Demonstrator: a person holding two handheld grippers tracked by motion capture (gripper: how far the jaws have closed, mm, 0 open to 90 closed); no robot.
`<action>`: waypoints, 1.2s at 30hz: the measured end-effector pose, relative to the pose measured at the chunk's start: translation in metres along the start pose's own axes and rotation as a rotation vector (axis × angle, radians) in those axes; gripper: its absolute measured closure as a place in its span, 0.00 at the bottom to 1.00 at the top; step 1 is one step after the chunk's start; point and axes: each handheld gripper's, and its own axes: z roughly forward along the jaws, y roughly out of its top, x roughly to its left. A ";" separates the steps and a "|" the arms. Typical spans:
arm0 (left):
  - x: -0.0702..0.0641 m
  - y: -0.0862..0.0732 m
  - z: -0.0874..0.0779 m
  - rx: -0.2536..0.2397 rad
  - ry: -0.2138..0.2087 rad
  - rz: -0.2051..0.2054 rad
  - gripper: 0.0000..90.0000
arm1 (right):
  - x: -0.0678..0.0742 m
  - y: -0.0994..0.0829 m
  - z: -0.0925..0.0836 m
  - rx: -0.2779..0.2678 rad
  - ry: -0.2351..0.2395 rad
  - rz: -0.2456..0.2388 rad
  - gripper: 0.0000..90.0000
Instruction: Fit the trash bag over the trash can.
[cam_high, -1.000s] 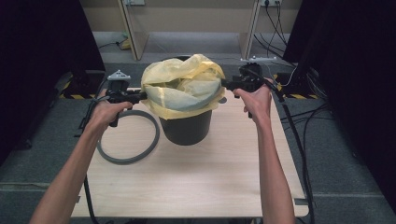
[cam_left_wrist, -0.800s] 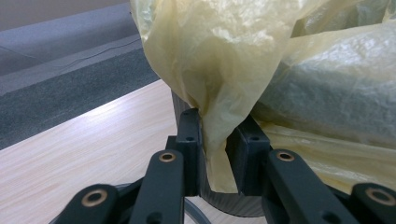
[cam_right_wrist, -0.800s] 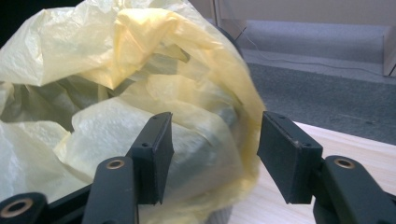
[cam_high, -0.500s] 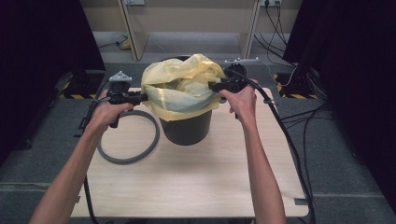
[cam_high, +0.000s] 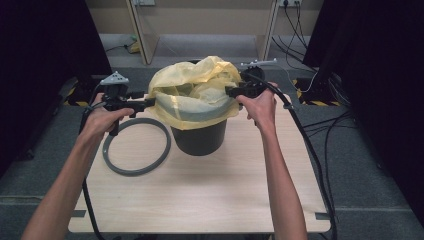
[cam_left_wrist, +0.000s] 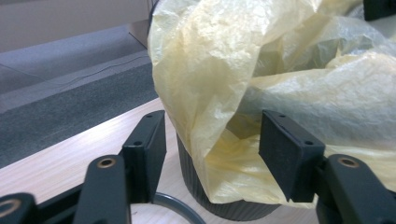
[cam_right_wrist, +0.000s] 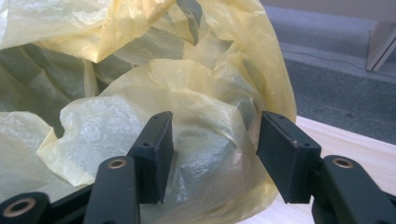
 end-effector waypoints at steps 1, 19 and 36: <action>-0.002 -0.001 0.001 0.015 -0.002 0.013 0.47 | -0.001 0.000 0.001 -0.005 0.003 0.003 0.51; -0.042 -0.025 0.005 0.049 -0.066 0.097 0.60 | 0.011 -0.003 -0.009 -0.032 -0.044 -0.013 0.69; -0.035 0.003 -0.032 -0.063 -0.039 0.042 0.43 | 0.015 -0.002 -0.018 -0.126 -0.035 -0.001 0.50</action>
